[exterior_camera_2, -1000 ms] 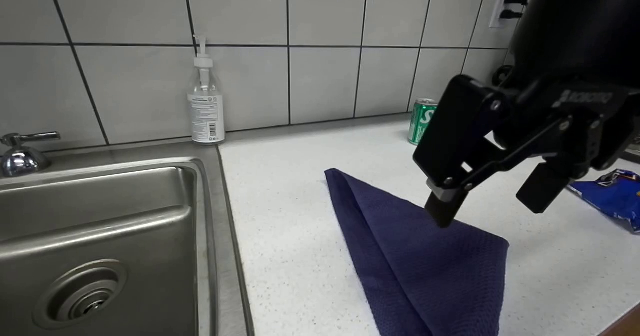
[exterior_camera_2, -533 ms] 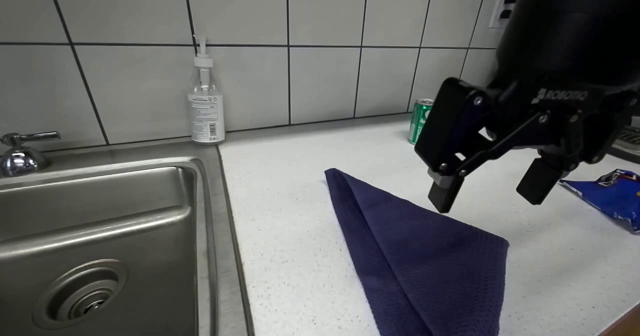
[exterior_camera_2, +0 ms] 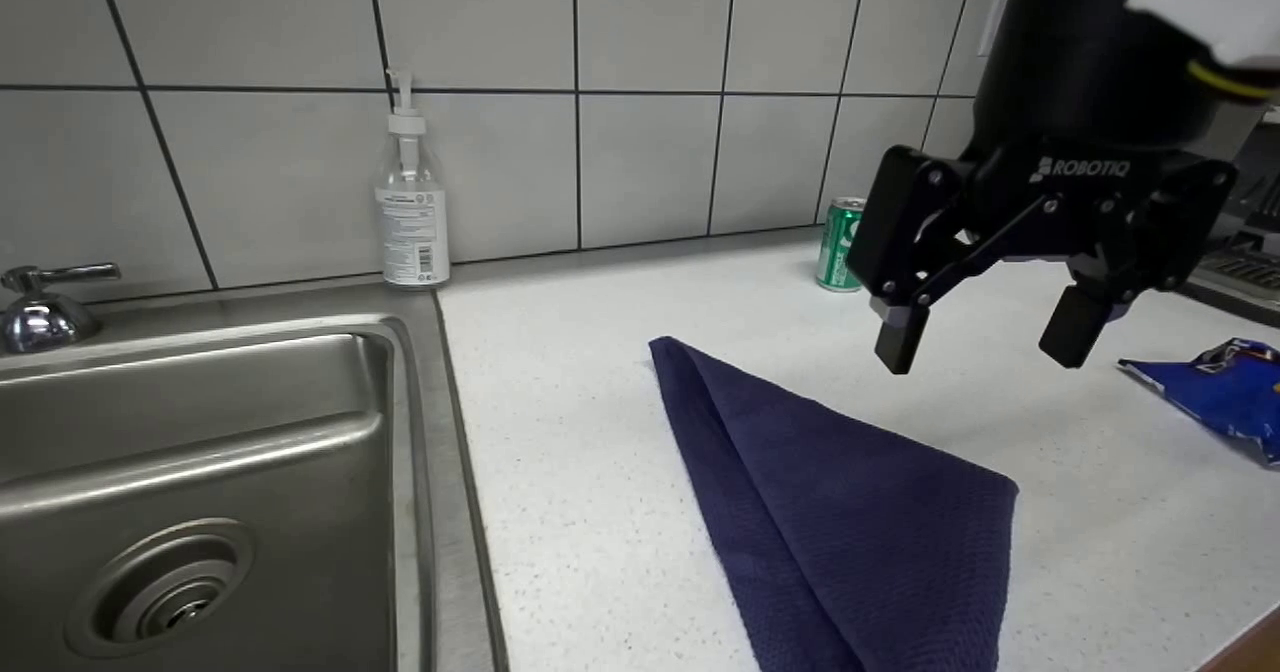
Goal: Fold the towel into a triangle twice.
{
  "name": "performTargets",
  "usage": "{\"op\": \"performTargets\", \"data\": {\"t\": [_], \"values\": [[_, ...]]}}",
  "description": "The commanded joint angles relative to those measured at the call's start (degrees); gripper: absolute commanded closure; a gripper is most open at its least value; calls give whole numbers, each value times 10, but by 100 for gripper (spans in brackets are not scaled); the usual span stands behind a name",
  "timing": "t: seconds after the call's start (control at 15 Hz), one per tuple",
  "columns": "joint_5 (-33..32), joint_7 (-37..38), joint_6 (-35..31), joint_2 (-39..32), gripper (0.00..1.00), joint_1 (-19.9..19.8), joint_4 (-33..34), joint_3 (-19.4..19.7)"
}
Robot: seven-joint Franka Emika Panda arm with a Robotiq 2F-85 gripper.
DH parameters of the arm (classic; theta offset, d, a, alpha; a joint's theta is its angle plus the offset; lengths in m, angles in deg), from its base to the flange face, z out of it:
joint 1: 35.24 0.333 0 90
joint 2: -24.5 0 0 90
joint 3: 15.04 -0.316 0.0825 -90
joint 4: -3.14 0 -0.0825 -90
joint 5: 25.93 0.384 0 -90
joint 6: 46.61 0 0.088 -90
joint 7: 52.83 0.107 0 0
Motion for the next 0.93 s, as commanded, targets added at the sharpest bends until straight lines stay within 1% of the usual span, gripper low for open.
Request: {"op": "performTargets", "data": {"t": [0.0, 0.53, 0.87], "values": [[-25, 7, 32, -17, 0, -12, 29, 16], [-45, -13, 36, -17, 0, -24, 29, 55], [-51, -91, 46, -5, 0, -29, 19, 74]]}}
